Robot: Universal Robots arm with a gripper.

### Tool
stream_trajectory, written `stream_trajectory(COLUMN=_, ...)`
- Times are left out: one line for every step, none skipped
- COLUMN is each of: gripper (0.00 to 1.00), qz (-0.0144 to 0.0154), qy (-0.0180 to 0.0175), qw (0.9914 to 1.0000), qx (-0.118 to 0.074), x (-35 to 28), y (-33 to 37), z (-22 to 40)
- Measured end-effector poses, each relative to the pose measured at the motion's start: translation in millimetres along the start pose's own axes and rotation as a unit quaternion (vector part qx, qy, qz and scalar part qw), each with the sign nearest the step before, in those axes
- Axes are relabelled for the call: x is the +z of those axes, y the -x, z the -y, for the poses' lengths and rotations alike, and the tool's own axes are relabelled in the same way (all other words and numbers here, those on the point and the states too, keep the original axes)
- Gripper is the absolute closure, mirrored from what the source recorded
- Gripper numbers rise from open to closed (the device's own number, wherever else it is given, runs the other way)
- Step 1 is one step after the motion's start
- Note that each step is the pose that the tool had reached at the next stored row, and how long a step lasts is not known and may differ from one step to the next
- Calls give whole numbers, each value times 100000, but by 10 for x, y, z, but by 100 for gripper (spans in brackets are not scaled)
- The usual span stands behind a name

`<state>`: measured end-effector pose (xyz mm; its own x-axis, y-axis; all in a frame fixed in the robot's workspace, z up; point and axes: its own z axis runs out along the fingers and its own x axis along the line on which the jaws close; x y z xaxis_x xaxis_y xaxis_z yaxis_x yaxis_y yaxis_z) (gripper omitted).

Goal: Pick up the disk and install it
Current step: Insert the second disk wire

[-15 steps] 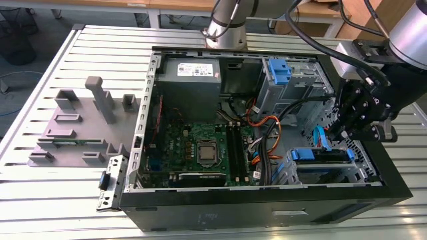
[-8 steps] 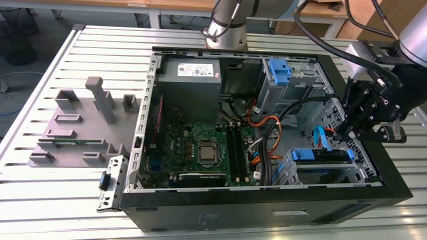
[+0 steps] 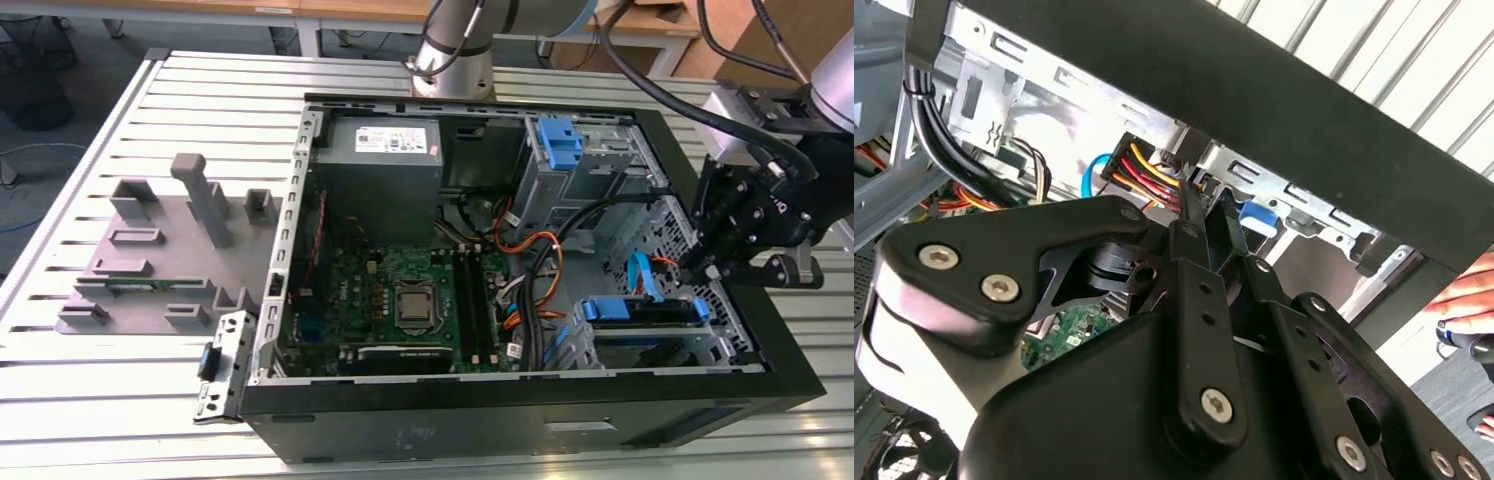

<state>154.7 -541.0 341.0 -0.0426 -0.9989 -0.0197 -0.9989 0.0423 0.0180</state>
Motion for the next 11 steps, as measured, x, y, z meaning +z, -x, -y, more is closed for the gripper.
stream_trajectory(gripper=76, qz=-3, qy=1, qw=100000, qx=-1, x=2, y=-1, z=7)
stream_trajectory(gripper=76, qz=-3, qy=1, qw=100000, qx=1, x=3, y=-1, z=14)
stream_trajectory(gripper=76, qz=1, qy=1, qw=100000, qx=-1, x=5, y=-1, z=22)
stream_trajectory(gripper=76, qz=-5, qy=-1, qw=100000, qx=0, x=5, y=0, z=30)
stream_trajectory(gripper=76, qz=-10, qy=-1, qw=100000, qx=2, x=5, y=0, z=36)
stream_trajectory(gripper=76, qz=-8, qy=0, qw=100000, qx=3, x=5, y=0, z=40)
stream_trajectory(gripper=76, qz=-6, qy=-2, qw=100000, qx=4, x=5, y=0, z=40)
stream_trajectory(gripper=76, qz=-1, qy=-1, qw=100000, qx=8, x=6, y=0, z=40)
stream_trajectory(gripper=76, qz=1, qy=0, qw=100000, qx=8, x=6, y=0, z=41)
stream_trajectory(gripper=76, qz=-2, qy=0, qw=100000, qx=0, x=6, y=0, z=42)
stream_trajectory(gripper=76, qz=-5, qy=1, qw=100000, qx=3, x=5, y=0, z=42)
